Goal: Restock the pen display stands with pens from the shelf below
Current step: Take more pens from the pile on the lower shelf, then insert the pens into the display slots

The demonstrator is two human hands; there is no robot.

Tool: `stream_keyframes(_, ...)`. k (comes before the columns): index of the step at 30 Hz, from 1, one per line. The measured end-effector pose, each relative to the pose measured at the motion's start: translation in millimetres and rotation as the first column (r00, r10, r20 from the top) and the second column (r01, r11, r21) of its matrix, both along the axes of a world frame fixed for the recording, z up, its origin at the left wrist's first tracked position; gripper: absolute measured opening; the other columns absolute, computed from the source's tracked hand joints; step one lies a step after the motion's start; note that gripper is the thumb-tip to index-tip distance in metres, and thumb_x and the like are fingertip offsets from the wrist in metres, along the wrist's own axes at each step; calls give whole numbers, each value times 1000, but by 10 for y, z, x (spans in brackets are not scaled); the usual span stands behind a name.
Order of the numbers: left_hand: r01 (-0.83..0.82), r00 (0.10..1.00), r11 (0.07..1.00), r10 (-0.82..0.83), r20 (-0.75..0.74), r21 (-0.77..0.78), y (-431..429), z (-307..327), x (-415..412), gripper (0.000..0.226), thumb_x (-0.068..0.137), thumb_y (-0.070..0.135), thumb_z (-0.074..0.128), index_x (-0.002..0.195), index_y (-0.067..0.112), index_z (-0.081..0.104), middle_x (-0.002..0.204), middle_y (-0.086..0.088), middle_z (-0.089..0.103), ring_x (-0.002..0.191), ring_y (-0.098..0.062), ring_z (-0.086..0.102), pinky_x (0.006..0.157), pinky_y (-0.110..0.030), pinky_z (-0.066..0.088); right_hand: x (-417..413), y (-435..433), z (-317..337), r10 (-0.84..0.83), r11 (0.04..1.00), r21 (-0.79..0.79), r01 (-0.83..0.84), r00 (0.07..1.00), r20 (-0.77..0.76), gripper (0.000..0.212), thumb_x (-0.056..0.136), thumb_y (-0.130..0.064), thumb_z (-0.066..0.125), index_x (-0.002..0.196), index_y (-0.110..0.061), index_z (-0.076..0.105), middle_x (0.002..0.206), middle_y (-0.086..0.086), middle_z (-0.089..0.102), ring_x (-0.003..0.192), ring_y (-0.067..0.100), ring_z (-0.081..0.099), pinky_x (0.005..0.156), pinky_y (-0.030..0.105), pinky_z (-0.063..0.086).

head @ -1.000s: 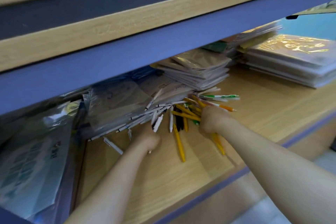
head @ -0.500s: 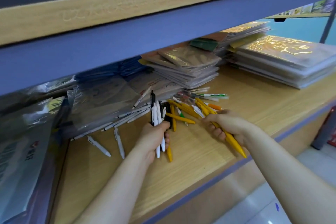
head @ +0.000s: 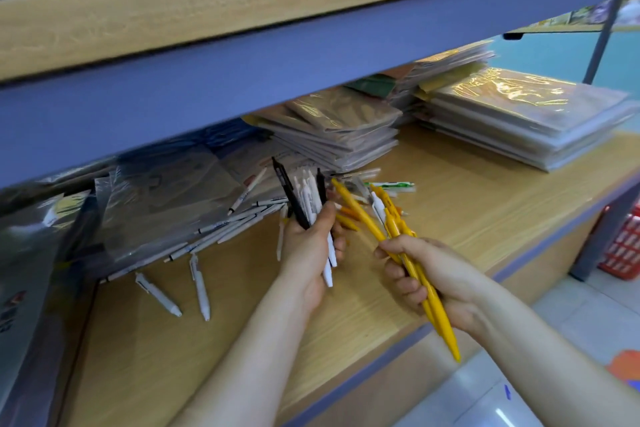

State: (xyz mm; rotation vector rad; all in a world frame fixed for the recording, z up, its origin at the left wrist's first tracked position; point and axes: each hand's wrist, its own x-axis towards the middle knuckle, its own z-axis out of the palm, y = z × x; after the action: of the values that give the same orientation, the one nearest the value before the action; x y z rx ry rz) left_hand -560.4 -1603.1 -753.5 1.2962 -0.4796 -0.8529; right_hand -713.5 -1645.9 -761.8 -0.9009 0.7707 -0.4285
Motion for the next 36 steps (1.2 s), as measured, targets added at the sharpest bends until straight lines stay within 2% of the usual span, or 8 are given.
stream_keyframes(6, 99, 967, 987, -64, -247, 130, 241, 227, -621, 23, 86, 24, 70, 97, 10, 56, 62, 0, 50, 44, -10, 43, 40, -20, 34, -483, 348, 313, -218, 971, 77, 224, 973, -81, 8, 89, -12, 60, 84, -10, 55, 55, 5, 46, 38, 9, 34, 31, 14, 23)
stream_keyframes(10, 245, 949, 934, -177, -261, 261, 553, 606, -1240, 28, 82, 27, 72, 78, 10, 50, 55, -3, 41, 41, -13, 41, 41, -21, 32, -931, 815, 808, -310, 937, 105, 334, 930, -198, 13, 89, -9, 59, 76, -8, 61, 57, 7, 52, 40, 10, 37, 33, 16, 23)
stream_keyframes(13, 378, 904, 878, -281, -321, 294, 812, 1170, -1745, 27, 85, 22, 72, 75, 10, 50, 50, -3, 38, 41, -16, 38, 43, -22, 31, -1356, 1162, 1399, -394, 892, 100, 441, 867, -303, 31, 88, -8, 59, 59, -9, 68, 55, 9, 53, 39, 13, 37, 35, 16, 22)
stream_keyframes(19, 490, 863, 810, -400, -308, 323, 1151, 2752, -2386, 19, 89, 13, 66, 72, 11, 57, 50, -5, 45, 42, -16, 39, 42, -22, 33, -2006, 1674, 2964, -364, 913, 34, 406, 851, -378, 10, 82, -8, 69, 73, -3, 68, 50, 16, 51, 33, 17, 36, 36, 17, 24)
stream_keyframes(24, 494, 868, 816, -443, -226, 299, 1245, 4129, -2462, 24, 88, 11, 67, 66, 10, 56, 46, -9, 43, 37, -16, 37, 39, -19, 30, -2161, 1838, 4302, -346, 933, -25, 358, 882, -320, 8, 85, -6, 64, 79, -1, 63, 50, 15, 54, 34, 18, 36, 37, 18, 25)
stream_keyframes(28, 400, 916, 870, -393, -82, 287, 1247, 4991, -2303, 31, 88, 12, 66, 59, 9, 56, 44, -10, 44, 38, -19, 38, 41, -22, 32, -2156, 1827, 5152, -276, 961, -54, 271, 943, -185, 23, 68, -21, 66, 81, -2, 63, 60, 19, 60, 35, 18, 37, 35, 17, 27)
stream_keyframes(32, 253, 967, 947, -254, -23, 199, 1247, 5553, -2090, 25, 90, 13, 62, 66, 6, 65, 43, -6, 43, 39, -19, 39, 44, -25, 36, -2021, 1720, 5592, -317, 948, 7, 318, 947, -54, 22, 74, -10, 72, 88, 2, 59, 47, 6, 46, 31, 10, 31, 34, 13, 22)
stream_keyframes(36, 187, 982, 970, -188, -6, 155, 1390, 5832, -1864, 24, 91, 16, 61, 71, 6, 68, 46, -3, 47, 40, -14, 41, 42, -22, 33, -1680, 1618, 5835, -372, 928, 30, 371, 927, 50, 26, 67, -16, 72, 79, -8, 50, 57, 6, 39, 40, 10, 33, 32, 15, 21)
